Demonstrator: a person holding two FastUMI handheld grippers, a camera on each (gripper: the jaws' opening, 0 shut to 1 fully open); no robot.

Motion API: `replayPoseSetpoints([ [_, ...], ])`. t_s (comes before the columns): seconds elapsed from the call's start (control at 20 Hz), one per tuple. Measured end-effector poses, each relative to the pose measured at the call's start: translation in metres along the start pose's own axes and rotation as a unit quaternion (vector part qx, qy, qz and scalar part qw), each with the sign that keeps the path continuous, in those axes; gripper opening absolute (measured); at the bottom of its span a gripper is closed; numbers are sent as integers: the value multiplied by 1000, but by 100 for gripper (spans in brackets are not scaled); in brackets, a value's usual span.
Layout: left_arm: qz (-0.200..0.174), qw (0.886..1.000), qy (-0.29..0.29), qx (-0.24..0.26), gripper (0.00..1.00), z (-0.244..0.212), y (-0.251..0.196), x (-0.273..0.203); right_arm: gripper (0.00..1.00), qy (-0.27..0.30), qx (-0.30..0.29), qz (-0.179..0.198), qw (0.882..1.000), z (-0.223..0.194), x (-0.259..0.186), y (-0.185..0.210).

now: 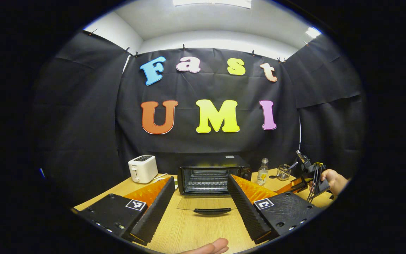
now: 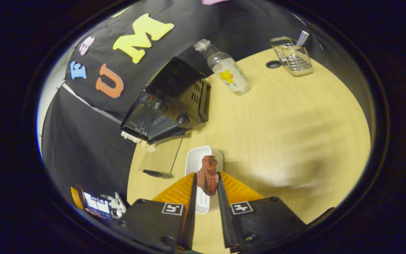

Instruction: Open the electric oven with the left hand, put the food in, and close the electric oven.

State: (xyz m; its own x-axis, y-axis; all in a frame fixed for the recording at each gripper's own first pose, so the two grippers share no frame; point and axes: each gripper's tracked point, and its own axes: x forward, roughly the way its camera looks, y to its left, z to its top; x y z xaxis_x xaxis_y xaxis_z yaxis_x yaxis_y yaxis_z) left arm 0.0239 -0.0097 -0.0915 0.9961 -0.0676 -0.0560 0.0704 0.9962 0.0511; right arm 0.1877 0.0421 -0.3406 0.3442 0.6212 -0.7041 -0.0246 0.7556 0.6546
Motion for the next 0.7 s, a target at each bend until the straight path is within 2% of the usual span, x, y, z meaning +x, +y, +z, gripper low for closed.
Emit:
replayPoseSetpoints([
  [0.05, 2, 1000, 1, -1, 95, 0, 2, -6, 26, -2, 13, 5, 1000, -1, -2, 1],
  [0.1, 4, 1000, 3, -3, 95, -1, 6, -11, 19, -2, 15, 8, 1000, -5, -3, 2],
  [0.2, 5, 1000, 1, -6, 95, -1, 11, -23, 13, -9, 4, 3, 1000, -12, -14, 11],
  [0.25, 5, 1000, 1, -6, 95, -1, 14, -26, 13, -16, -9, -3, 1000, -16, -20, 17],
  [0.3, 6, 1000, 1, -7, 100, -1, 16, -31, 12, -24, -26, -10, 999, -20, -28, 24],
  [0.35, 6, 1000, 1, -8, 95, -2, 19, -37, 12, -37, -43, -18, 998, -22, -36, 31],
  [0.45, 7, 1000, 5, -11, 95, -2, 24, -49, 11, -65, -82, -35, 994, -28, -55, 50],
  [0.55, 4, 1000, 3, -17, 95, 0, 28, -59, 12, -101, -131, -53, 985, -33, -74, 74],
  [0.7, -2, 1000, 6, -24, 95, -5, 34, -72, 12, -151, -234, -94, 956, -43, -93, 113],
])
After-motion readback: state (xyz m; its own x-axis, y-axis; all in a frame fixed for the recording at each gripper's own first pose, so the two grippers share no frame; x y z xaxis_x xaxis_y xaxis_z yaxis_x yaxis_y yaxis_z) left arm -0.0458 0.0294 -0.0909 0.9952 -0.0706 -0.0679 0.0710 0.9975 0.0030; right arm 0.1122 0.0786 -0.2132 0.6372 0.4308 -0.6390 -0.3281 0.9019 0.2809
